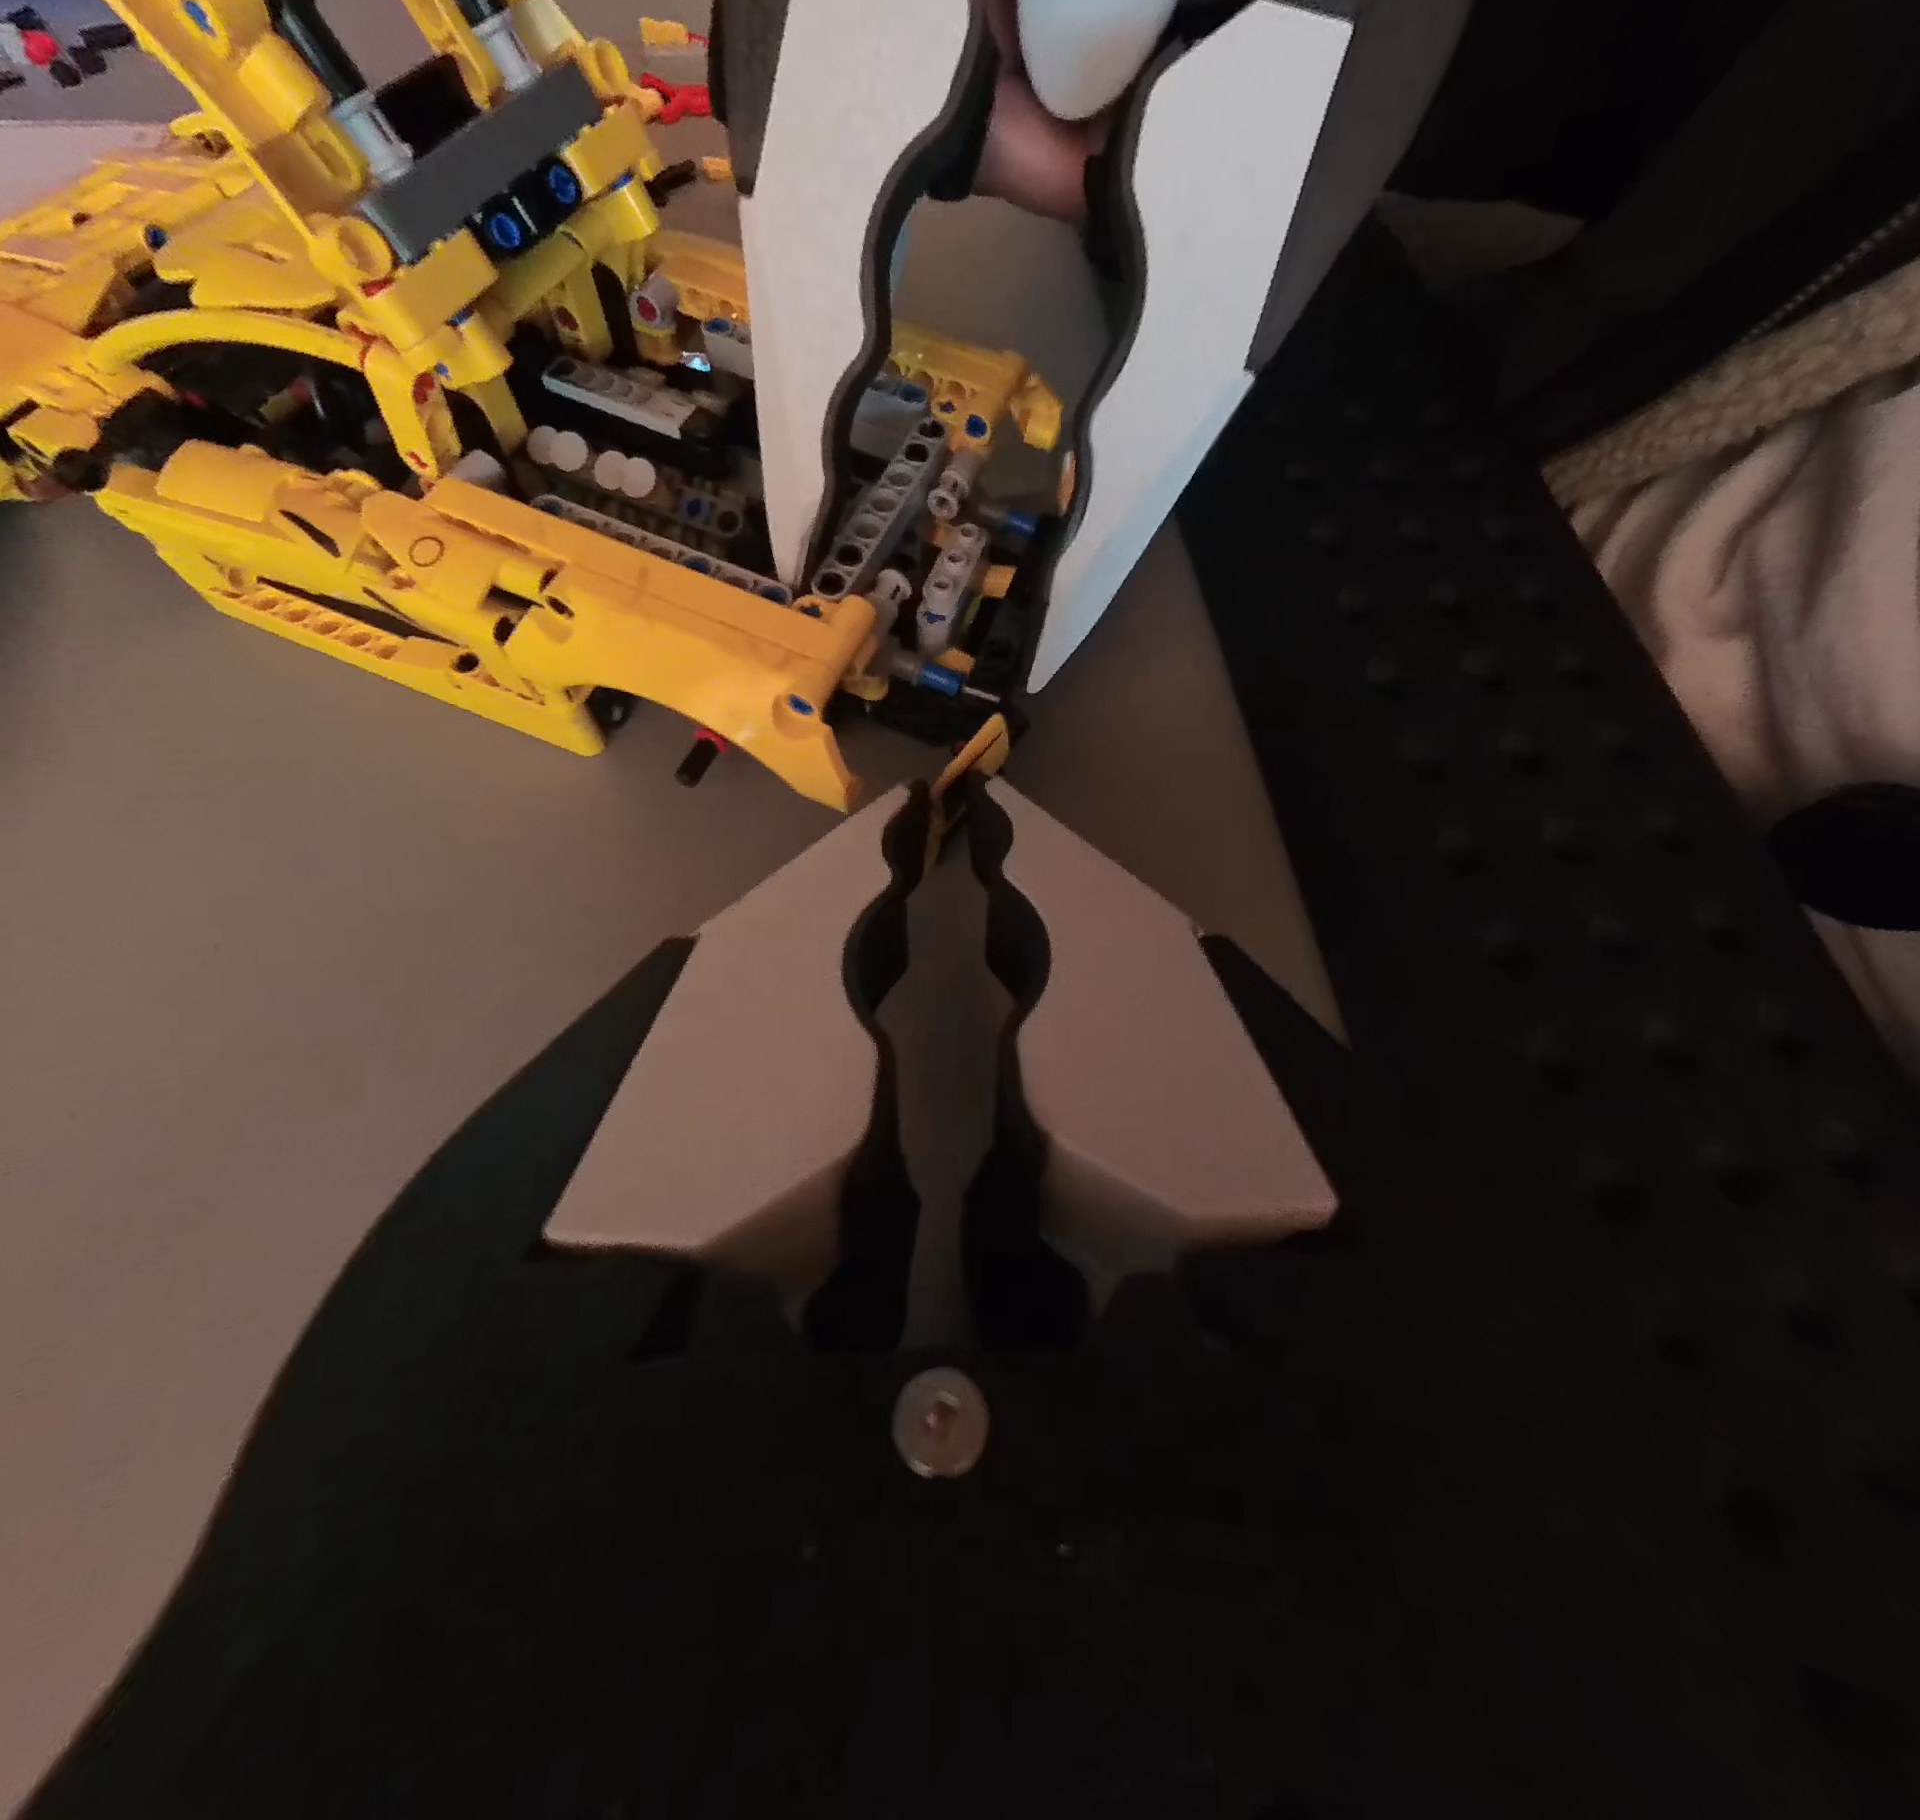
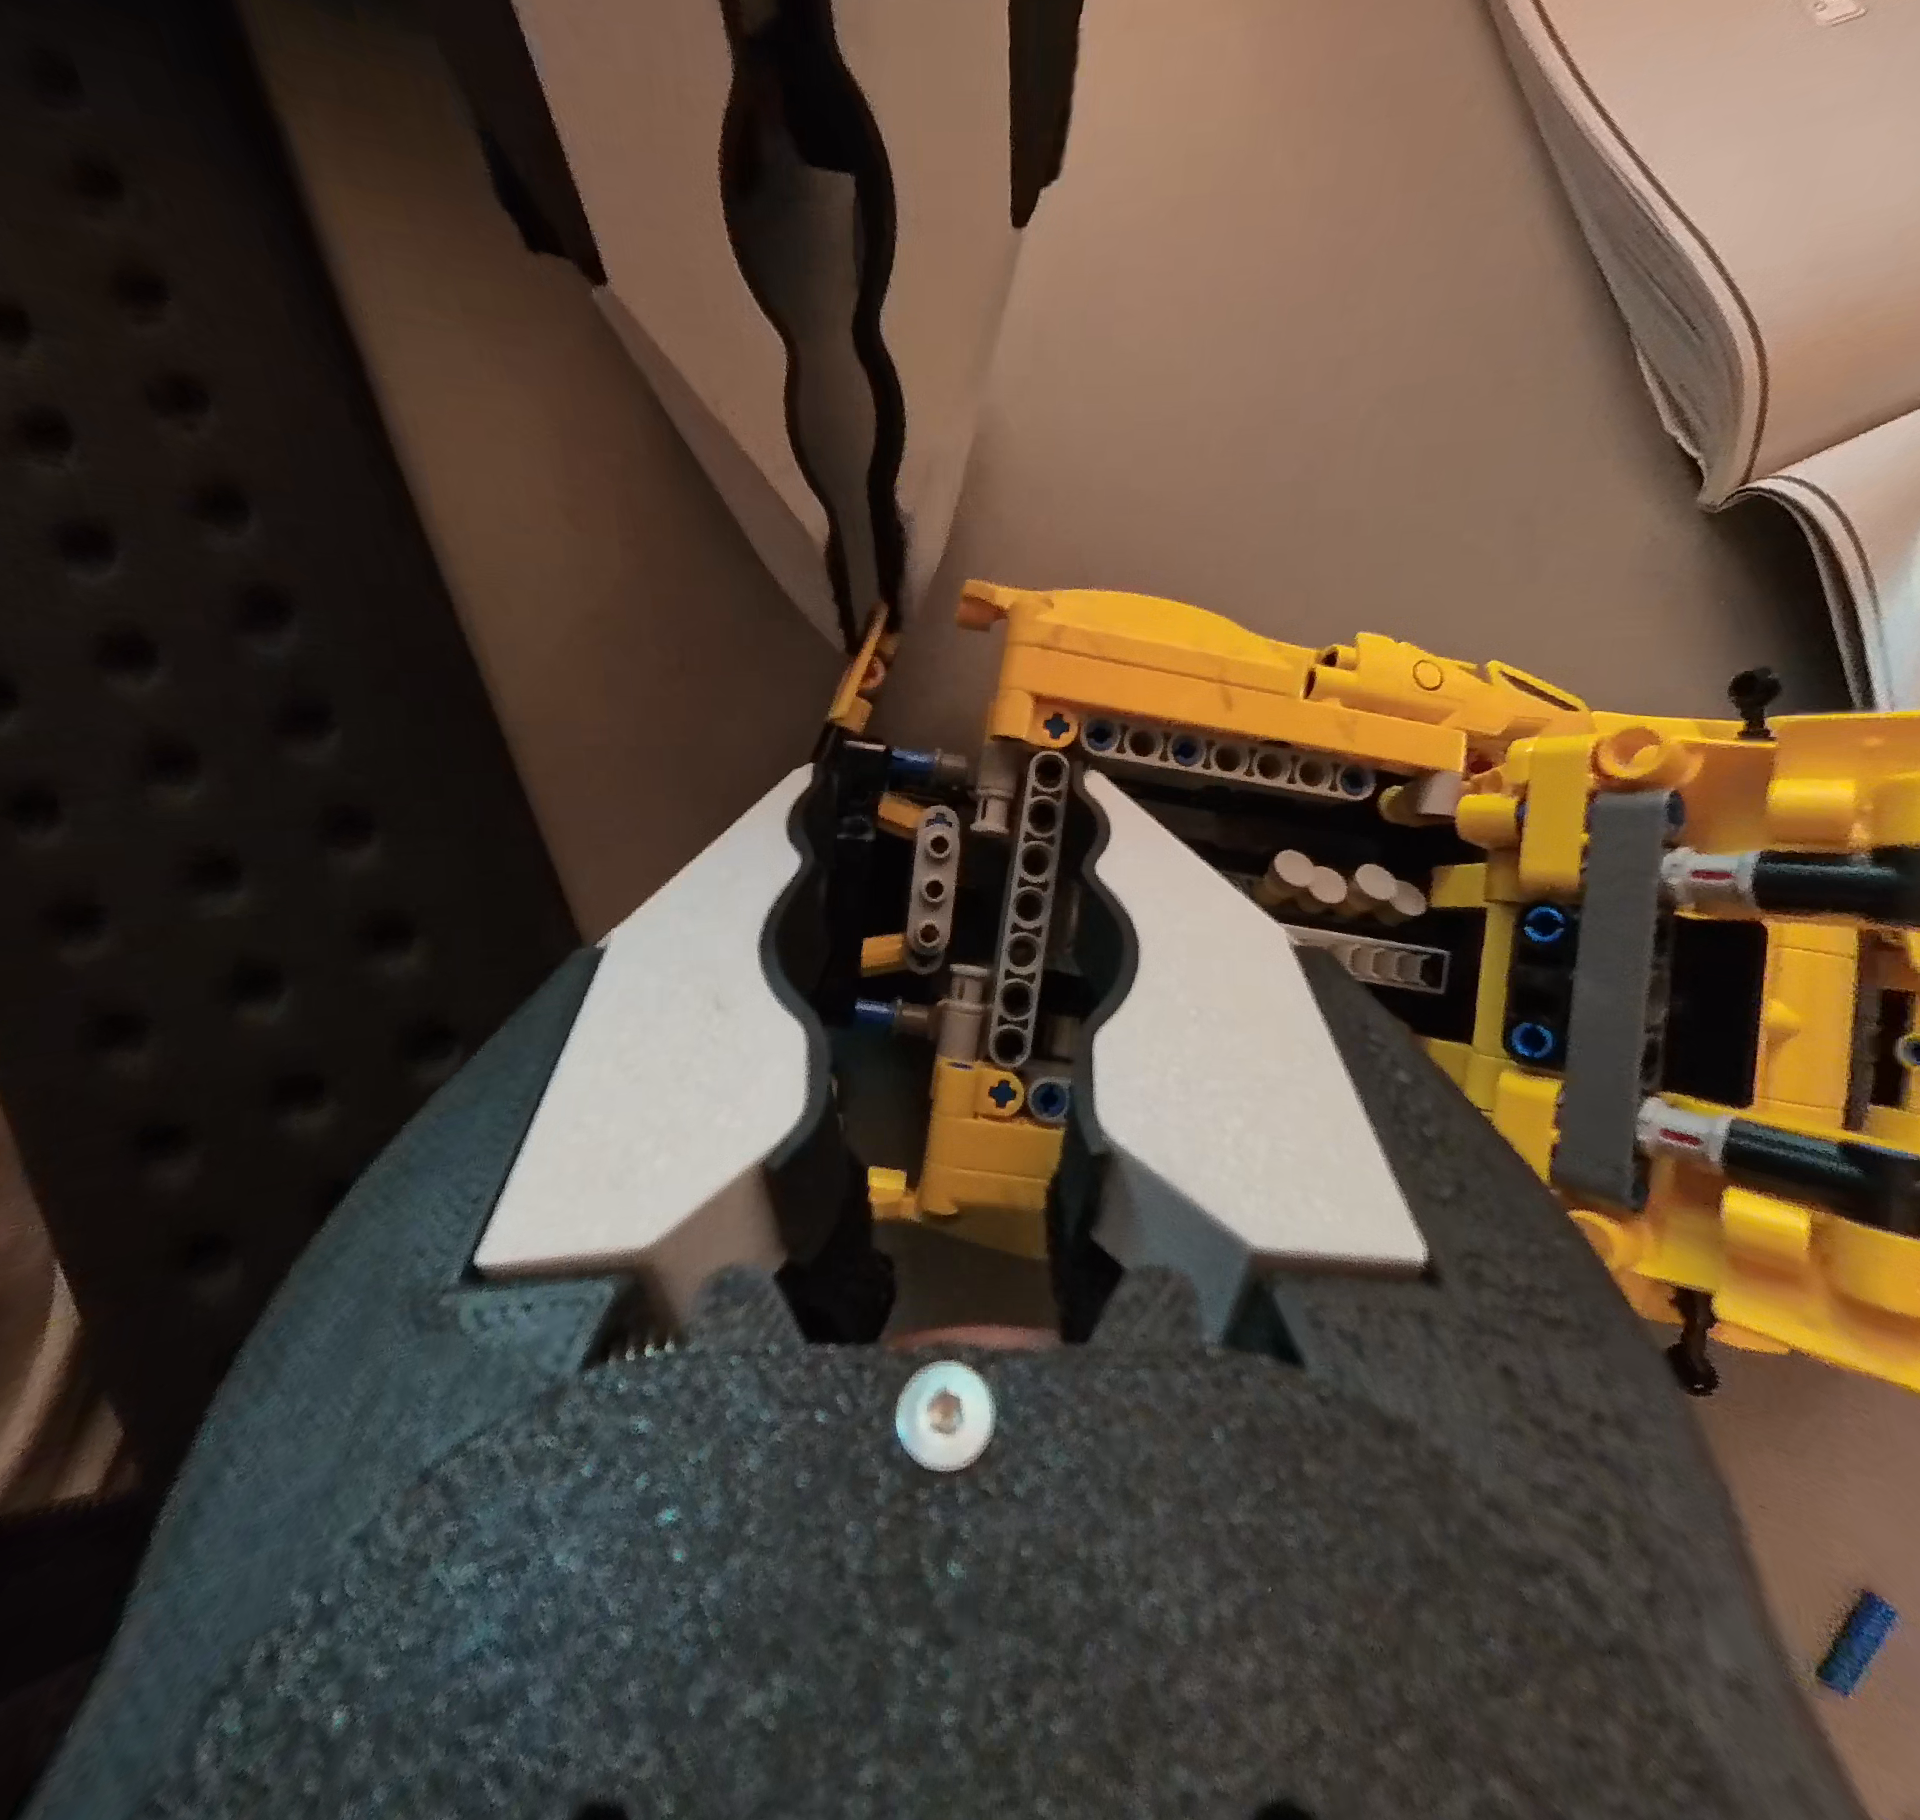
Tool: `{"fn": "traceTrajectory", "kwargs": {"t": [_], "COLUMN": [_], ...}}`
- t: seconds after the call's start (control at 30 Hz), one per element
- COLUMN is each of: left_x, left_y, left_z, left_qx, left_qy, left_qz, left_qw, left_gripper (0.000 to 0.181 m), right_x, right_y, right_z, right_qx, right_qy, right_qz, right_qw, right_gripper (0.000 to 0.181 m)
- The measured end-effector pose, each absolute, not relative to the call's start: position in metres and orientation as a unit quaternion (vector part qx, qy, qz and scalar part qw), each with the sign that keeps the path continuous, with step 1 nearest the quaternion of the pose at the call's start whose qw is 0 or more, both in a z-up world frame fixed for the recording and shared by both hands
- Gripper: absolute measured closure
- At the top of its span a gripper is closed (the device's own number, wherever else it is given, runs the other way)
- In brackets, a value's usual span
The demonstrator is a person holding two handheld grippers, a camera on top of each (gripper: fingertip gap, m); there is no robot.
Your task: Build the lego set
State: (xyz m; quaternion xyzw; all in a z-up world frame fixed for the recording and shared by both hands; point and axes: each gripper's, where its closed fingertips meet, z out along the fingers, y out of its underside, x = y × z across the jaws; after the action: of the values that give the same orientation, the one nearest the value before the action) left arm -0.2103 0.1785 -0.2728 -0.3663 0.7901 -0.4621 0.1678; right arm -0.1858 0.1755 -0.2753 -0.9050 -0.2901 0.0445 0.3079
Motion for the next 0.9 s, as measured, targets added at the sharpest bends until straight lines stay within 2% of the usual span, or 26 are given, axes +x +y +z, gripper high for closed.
{"fn": "traceTrajectory", "kwargs": {"t": [0.5, 0.8, 0.9], "left_x": [-0.2074, -0.2051, -0.2046], "left_y": [0.1799, 0.1803, 0.1817], "left_z": [-0.2728, -0.2723, -0.2758], "left_qx": [-0.363, -0.326, -0.320], "left_qy": [0.796, 0.817, 0.822], "left_qz": [-0.450, -0.403, -0.385], "left_qw": [0.180, 0.253, 0.269], "left_gripper": [0.174, 0.173, 0.174], "right_x": [-0.1845, -0.1836, -0.1840], "right_y": [0.1765, 0.1751, 0.1736], "right_z": [-0.2750, -0.2748, -0.2785], "right_qx": [-0.913, -0.928, -0.934], "right_qy": [-0.274, -0.238, -0.242], "right_qz": [0.055, 0.091, 0.073], "right_qw": [0.298, 0.272, 0.253], "right_gripper": [0.141, 0.143, 0.139]}}
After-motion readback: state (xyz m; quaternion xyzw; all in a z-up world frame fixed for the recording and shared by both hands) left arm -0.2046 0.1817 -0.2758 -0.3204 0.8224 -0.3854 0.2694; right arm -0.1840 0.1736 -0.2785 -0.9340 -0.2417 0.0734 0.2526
